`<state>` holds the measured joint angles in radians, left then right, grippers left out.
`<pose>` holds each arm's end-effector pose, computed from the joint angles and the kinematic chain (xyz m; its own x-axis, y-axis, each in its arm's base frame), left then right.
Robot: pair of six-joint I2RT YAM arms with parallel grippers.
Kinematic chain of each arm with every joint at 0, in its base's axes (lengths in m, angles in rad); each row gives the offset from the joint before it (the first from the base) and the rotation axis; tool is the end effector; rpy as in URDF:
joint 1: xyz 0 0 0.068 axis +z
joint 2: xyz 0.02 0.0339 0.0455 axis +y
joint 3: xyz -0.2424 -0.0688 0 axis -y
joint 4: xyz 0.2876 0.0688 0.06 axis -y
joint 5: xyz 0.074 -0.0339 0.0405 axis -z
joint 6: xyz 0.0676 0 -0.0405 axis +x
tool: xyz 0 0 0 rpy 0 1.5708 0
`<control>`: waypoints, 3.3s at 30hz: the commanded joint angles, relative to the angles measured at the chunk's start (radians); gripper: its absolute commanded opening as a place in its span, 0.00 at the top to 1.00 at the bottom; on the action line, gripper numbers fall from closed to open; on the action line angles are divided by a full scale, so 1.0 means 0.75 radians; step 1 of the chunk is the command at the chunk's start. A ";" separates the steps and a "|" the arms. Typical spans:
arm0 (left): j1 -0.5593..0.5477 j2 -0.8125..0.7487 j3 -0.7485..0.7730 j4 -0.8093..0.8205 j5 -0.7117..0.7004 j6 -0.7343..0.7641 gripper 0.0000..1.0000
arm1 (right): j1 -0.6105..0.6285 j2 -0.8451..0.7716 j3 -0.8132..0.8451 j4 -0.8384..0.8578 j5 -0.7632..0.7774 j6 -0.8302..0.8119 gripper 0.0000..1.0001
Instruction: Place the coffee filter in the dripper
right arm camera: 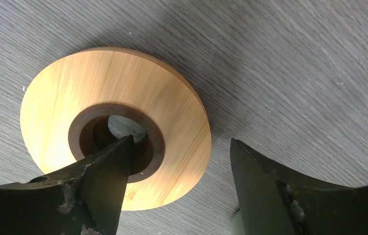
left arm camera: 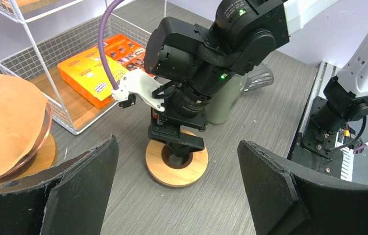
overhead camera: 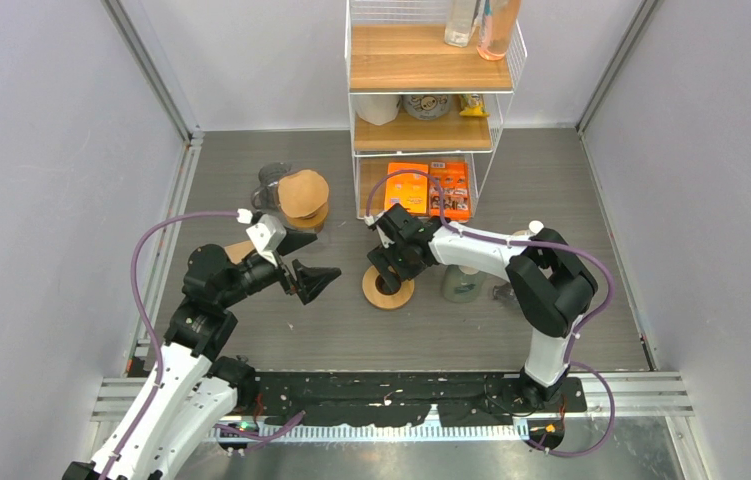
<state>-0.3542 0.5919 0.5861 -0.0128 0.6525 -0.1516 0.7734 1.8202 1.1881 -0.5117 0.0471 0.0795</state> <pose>0.2057 -0.1198 0.3047 -0.1449 -0.0744 -0.9867 0.8326 0.5295 -0.1622 0.2927 0.2813 0.0981 -0.7035 -0.5760 -0.4162 -0.6300 0.7766 -0.0098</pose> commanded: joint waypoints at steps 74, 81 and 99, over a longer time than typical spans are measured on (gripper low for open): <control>-0.479 1.052 0.812 -0.558 -0.647 -0.526 0.24 | -0.058 -0.612 0.064 -0.170 0.057 0.375 0.70; -0.488 1.105 0.862 -0.606 -0.753 -0.555 0.31 | -0.058 -0.620 0.065 -0.137 0.030 0.386 0.71; -0.577 1.273 1.065 -0.818 -0.966 -0.441 0.34 | -0.058 -0.604 0.088 -0.124 0.055 0.396 0.72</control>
<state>-0.7731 1.5291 1.3262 -0.5697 -0.0078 -0.5293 0.7300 1.4010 1.2243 -0.6590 0.0769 0.3626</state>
